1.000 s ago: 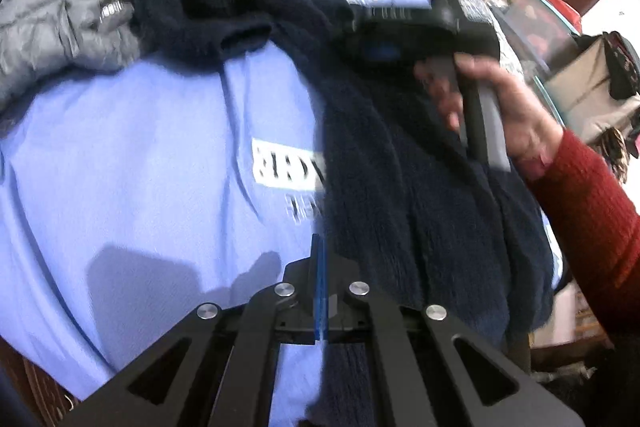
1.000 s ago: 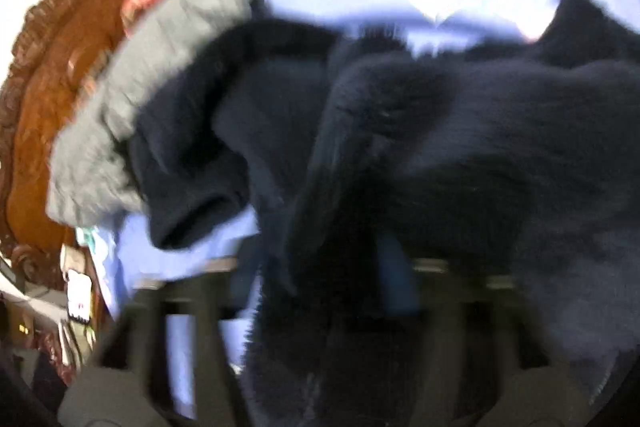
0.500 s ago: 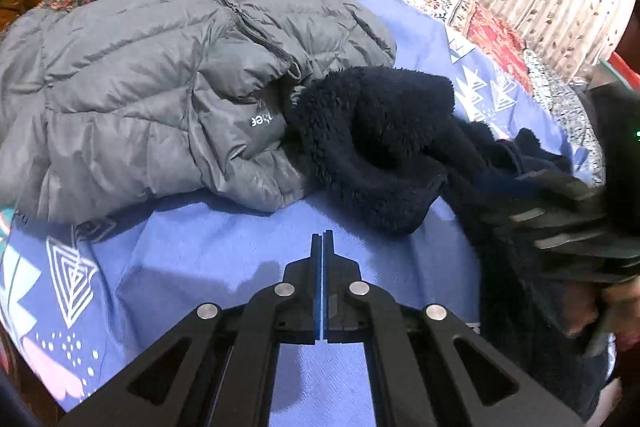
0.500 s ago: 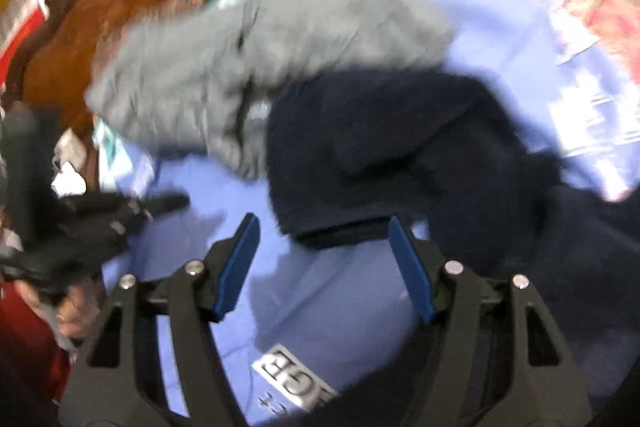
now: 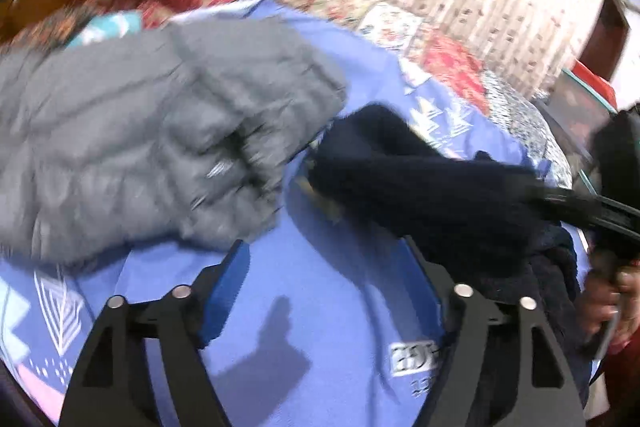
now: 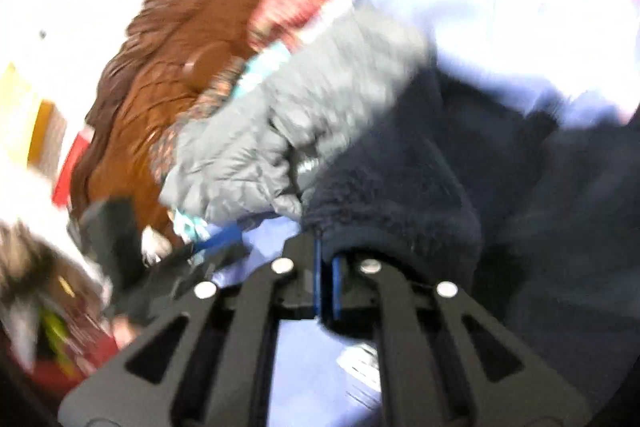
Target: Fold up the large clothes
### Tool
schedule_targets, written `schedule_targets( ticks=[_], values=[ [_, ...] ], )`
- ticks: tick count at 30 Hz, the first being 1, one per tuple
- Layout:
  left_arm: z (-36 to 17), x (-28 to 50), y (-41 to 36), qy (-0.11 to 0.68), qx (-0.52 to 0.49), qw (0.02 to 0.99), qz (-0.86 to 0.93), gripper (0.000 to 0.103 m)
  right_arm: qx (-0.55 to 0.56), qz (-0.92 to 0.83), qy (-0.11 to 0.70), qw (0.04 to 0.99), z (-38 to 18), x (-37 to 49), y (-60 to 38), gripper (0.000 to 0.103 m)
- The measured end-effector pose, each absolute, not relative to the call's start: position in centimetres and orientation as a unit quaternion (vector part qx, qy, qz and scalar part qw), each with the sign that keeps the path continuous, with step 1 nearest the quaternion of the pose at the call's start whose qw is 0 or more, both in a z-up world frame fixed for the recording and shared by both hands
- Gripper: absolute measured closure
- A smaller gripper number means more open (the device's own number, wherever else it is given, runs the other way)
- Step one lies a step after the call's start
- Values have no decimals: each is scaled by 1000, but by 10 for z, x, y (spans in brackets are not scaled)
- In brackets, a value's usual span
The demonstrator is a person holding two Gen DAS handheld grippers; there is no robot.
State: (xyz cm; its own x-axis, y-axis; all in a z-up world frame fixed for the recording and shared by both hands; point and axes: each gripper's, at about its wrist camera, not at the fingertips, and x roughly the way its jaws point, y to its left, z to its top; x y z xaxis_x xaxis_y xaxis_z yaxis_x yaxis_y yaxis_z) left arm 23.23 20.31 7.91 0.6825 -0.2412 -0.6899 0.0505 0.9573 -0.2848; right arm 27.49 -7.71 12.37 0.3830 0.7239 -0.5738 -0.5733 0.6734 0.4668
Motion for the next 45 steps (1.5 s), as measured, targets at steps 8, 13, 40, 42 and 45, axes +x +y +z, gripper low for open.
schedule_targets(
  ticks=[8, 13, 40, 42, 45],
  values=[
    [112, 302, 121, 424, -155, 873, -185, 5, 39, 270, 347, 897, 165, 256, -219, 99],
    [109, 342, 58, 455, -93, 865, -190, 5, 25, 173, 294, 940, 184, 258, -297, 99],
    [15, 344, -14, 522, -46, 841, -137, 37, 178, -104, 321, 924, 65, 264, -430, 32],
    [20, 347, -11, 521, -57, 841, -138, 36, 184, -74, 319, 927, 67, 266, -423, 31],
    [17, 349, -14, 525, -47, 840, -130, 36, 167, -61, 376, 909, 46, 285, -416, 41]
  ],
)
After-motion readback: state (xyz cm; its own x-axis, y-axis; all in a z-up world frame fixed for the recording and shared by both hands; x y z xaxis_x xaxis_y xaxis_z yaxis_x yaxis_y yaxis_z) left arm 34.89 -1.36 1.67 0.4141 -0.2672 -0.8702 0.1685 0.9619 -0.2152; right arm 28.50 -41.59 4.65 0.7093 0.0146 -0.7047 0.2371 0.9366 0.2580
